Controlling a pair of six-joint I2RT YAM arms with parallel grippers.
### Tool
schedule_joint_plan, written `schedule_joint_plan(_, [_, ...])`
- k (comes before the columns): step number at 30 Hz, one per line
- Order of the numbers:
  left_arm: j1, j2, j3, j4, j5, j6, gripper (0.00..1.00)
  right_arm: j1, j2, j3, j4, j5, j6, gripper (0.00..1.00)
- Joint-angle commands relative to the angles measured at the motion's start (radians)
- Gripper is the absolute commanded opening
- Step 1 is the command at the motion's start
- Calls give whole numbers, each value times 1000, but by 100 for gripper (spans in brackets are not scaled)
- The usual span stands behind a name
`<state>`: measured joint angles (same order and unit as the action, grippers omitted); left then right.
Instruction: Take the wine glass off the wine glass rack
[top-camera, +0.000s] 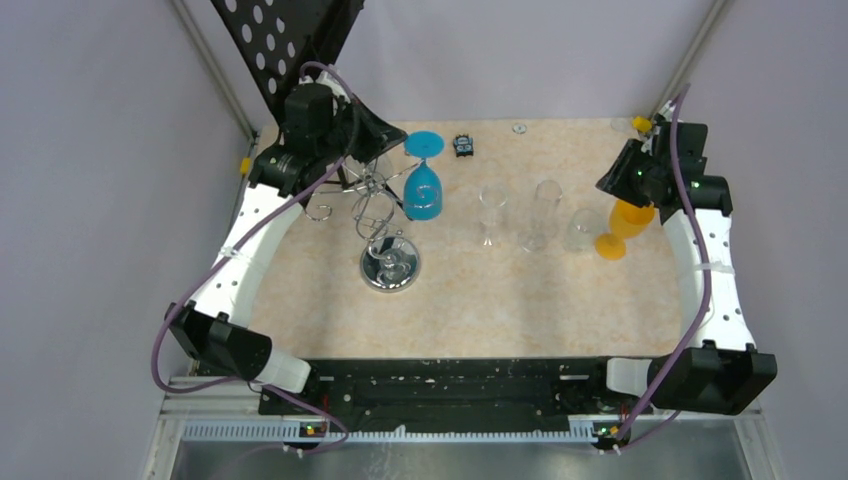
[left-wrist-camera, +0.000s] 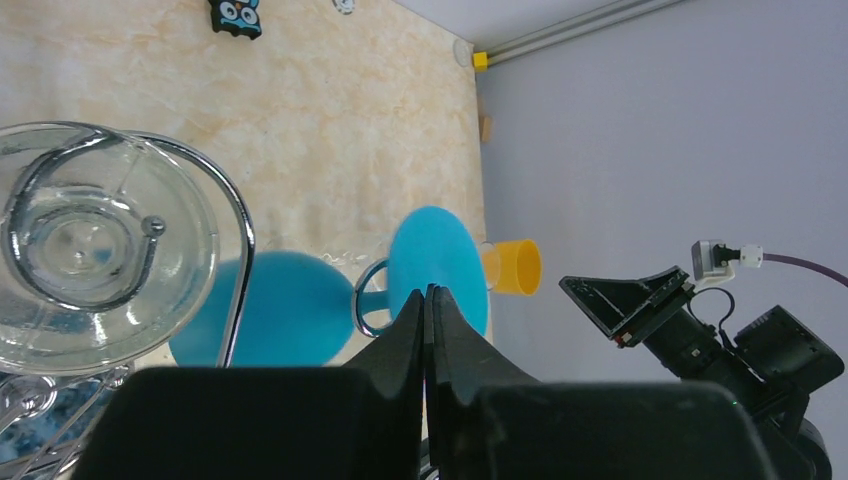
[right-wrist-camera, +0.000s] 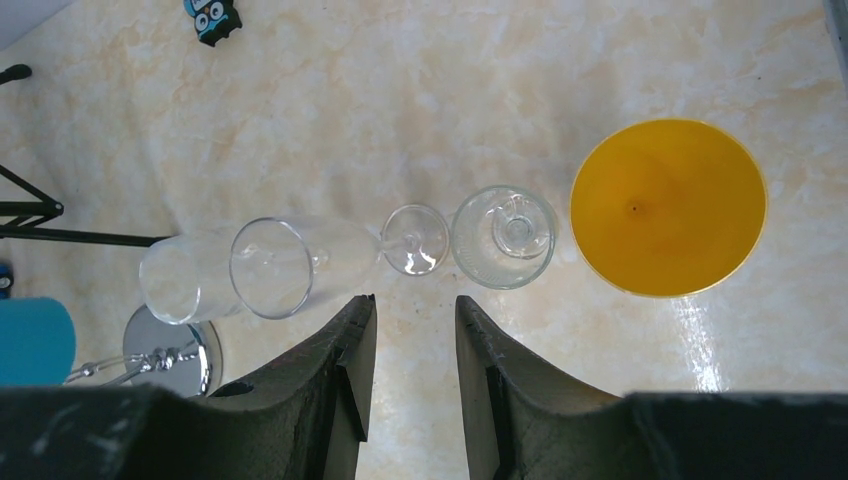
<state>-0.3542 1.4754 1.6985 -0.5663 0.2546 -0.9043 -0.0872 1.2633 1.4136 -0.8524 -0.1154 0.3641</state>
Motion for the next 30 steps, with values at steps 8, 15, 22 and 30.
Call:
schedule_joint_plan(8, [3,-33,-7,46,28,-37,2,7,-42,1,32,-7,7,36])
schedule_joint_plan(15, [2,-30,-5,-29,-55,20,31,7,-41,-2,38,-35,11,36])
schedule_joint_plan(22, [-15,-12,15,-97,-121,69,45,10,-39,-5,44,-40,14,36])
schedule_joint_plan(30, [-38,-10,46,-139,-192,119,50,10,-37,-8,49,-40,15,36])
